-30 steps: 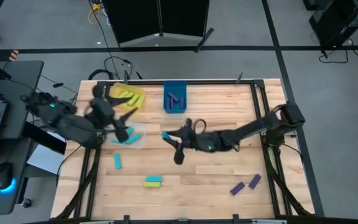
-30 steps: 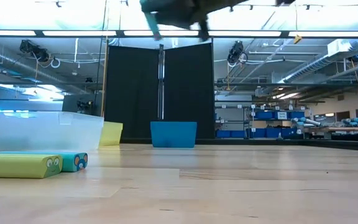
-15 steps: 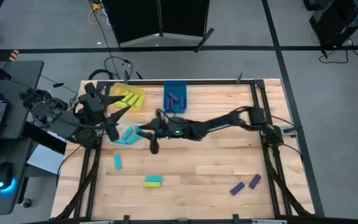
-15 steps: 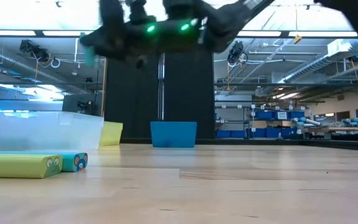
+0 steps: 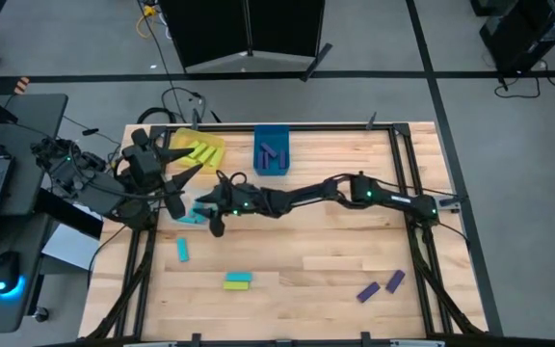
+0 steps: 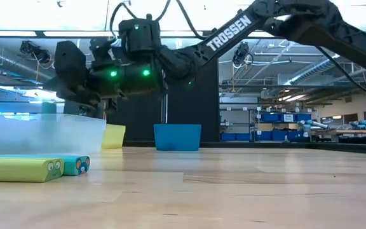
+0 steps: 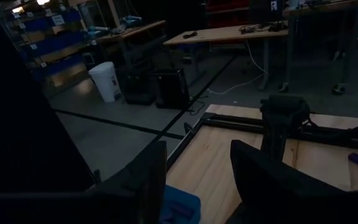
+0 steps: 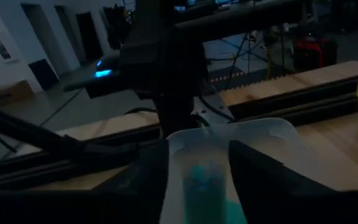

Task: Sort blocks
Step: Put the blue block into the white bin

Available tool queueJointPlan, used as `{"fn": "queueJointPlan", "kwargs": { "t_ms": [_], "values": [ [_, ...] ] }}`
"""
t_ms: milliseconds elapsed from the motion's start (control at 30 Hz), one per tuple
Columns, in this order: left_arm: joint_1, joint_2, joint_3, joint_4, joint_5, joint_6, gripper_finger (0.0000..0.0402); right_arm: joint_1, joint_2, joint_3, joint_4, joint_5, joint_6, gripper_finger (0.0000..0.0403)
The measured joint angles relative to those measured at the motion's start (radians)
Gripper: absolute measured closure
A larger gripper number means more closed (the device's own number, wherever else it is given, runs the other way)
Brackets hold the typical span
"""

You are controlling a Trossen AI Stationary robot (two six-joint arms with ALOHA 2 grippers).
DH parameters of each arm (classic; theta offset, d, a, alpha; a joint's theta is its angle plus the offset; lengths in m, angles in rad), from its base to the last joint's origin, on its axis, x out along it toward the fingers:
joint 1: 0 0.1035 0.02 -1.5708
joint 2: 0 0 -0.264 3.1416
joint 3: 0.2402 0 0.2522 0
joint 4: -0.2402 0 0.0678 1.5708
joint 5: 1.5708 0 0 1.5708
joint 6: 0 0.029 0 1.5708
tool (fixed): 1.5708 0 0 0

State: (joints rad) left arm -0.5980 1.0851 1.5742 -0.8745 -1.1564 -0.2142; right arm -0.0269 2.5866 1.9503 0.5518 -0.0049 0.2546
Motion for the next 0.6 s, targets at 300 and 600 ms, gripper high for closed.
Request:
{"fn": "queueJointPlan", "kwargs": {
  "t_ms": [300,600],
  "values": [
    [0.0,0.0,0.0,-0.013,0.006,-0.007,0.0216,-0.01,-0.089,-0.029,-0.061,-0.037,-0.143,0.0152],
    [0.0,0.0,0.0,-0.062,0.025,-0.065,0.0216,0.011,-0.457,-0.532,0.17,0.136,-0.259,0.0164]
  ]
}}
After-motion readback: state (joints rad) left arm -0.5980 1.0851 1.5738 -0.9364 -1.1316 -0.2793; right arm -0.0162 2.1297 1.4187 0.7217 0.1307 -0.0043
